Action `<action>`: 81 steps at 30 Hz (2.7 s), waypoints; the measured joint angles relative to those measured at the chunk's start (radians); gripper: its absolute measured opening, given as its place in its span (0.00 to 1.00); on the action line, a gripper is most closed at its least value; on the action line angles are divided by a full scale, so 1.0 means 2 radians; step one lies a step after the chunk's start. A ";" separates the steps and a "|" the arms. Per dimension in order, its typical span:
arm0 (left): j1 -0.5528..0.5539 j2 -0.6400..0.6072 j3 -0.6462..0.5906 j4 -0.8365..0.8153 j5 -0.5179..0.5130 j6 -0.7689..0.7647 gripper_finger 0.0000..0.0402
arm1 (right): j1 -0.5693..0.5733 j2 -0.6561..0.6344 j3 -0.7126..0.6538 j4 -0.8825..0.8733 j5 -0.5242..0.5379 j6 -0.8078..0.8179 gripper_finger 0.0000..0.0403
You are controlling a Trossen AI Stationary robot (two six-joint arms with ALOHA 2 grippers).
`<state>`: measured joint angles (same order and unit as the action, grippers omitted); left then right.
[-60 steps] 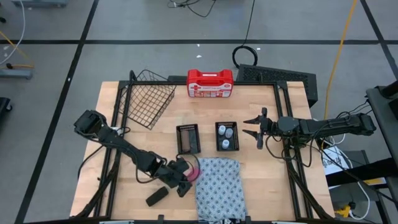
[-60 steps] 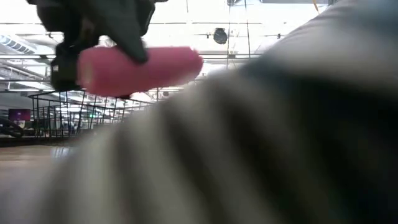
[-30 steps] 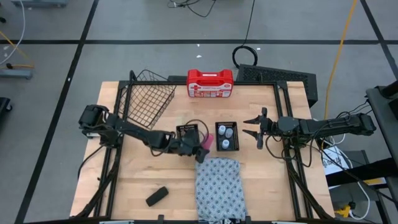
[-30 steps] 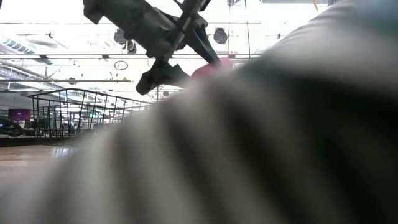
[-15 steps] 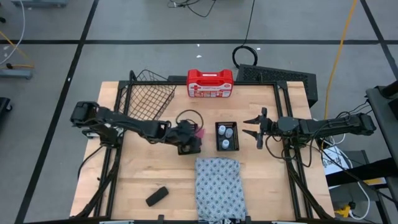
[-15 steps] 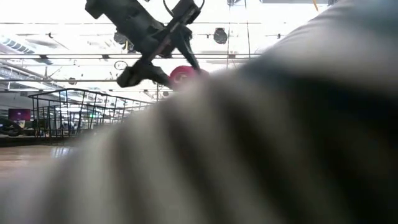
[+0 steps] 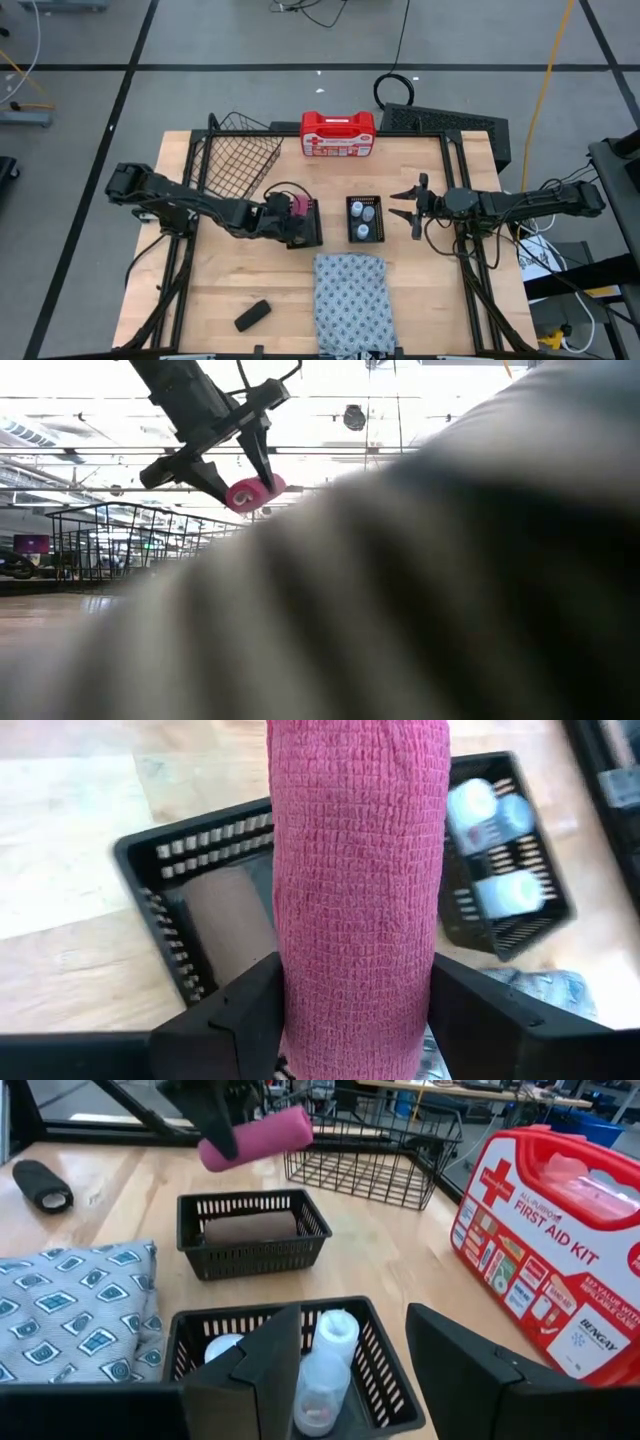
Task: Pick & Place Medicine items
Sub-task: Put the pink bandage into the left black basket, then put the blue patient gown into the wire basket
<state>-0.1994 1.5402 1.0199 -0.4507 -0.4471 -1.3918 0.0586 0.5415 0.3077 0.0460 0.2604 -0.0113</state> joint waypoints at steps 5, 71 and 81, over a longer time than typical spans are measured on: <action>0.000 0.005 0.000 0.011 0.000 0.005 0.56 | 0.000 0.001 0.000 0.002 0.000 0.000 0.42; 0.062 0.071 0.000 0.090 0.184 0.107 0.76 | 0.000 0.001 0.000 0.003 0.000 0.000 0.42; 0.022 0.006 0.000 0.202 0.168 0.243 0.78 | 0.000 0.001 0.000 0.003 0.000 0.002 0.42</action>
<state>-0.1550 1.5520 1.0195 -0.0472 -0.1110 -0.9055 0.0586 0.5426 0.3084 0.0530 0.2600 -0.0082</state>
